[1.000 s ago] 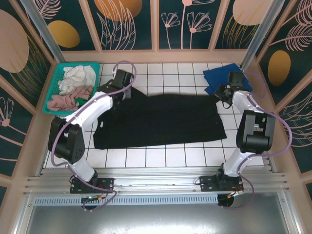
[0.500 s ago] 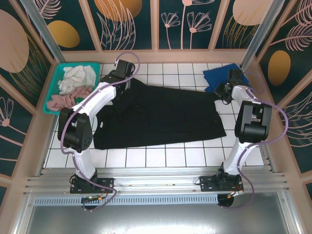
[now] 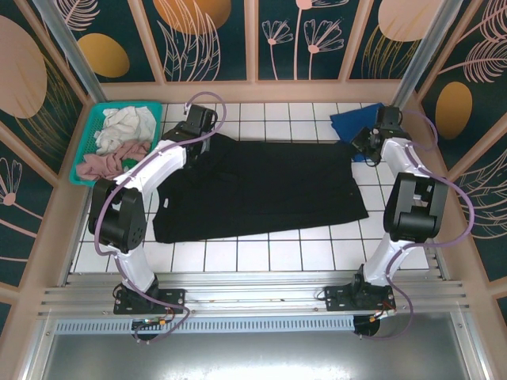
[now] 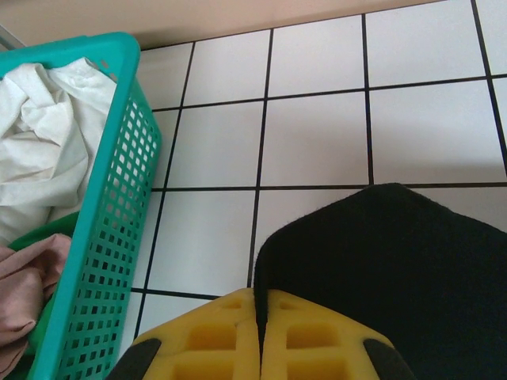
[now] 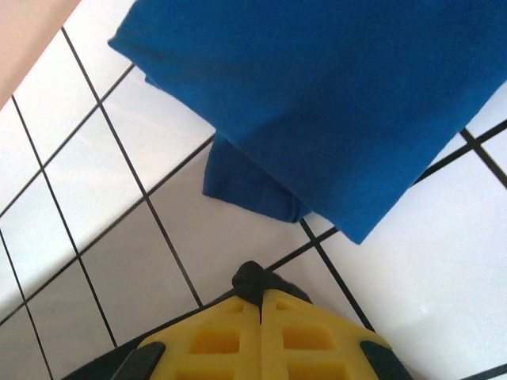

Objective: Fold and stack the t-shirts

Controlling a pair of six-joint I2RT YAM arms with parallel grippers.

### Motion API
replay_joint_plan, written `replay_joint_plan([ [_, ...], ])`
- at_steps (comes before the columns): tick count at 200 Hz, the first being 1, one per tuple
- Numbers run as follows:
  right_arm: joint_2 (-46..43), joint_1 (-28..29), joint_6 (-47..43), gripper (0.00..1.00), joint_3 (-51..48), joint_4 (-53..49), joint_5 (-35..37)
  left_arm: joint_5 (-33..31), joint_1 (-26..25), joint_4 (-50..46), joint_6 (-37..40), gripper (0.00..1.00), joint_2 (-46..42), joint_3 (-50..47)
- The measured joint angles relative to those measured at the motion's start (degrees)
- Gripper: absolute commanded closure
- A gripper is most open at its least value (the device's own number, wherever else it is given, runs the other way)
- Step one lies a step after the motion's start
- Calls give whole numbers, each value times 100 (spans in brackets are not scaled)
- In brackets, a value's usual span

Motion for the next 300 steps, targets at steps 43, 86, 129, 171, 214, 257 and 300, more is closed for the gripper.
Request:
replay_joint_plan([
  [43, -157, 66, -131, 100, -498, 269, 20, 243, 4, -9, -291, 100, -487, -457],
  [86, -155, 4, -212, 100, -1226, 396, -28, 844, 4, 70, -874, 100, -1880, -2264],
  [129, -155, -63, -212, 100, -1652, 476, -28, 1635, -105, 251, -1665, 100, -2780, -3980],
  [171, -177, -85, -212, 95, -1665, 538, -22, 1897, -564, 382, -2229, 100, -2855, -4393],
  [214, -240, -85, -273, 68, -1665, 476, 90, 2124, -588, 595, -2594, 53, -2883, -4623],
  [257, -1008, 109, -229, 54, -1672, 160, 798, 2509, -588, 612, -2815, 26, -3630, -4935],
  [300, -1727, 1521, -184, 55, -1926, 815, 815, 2291, -446, 708, -2750, 26, -2629, -4284],
])
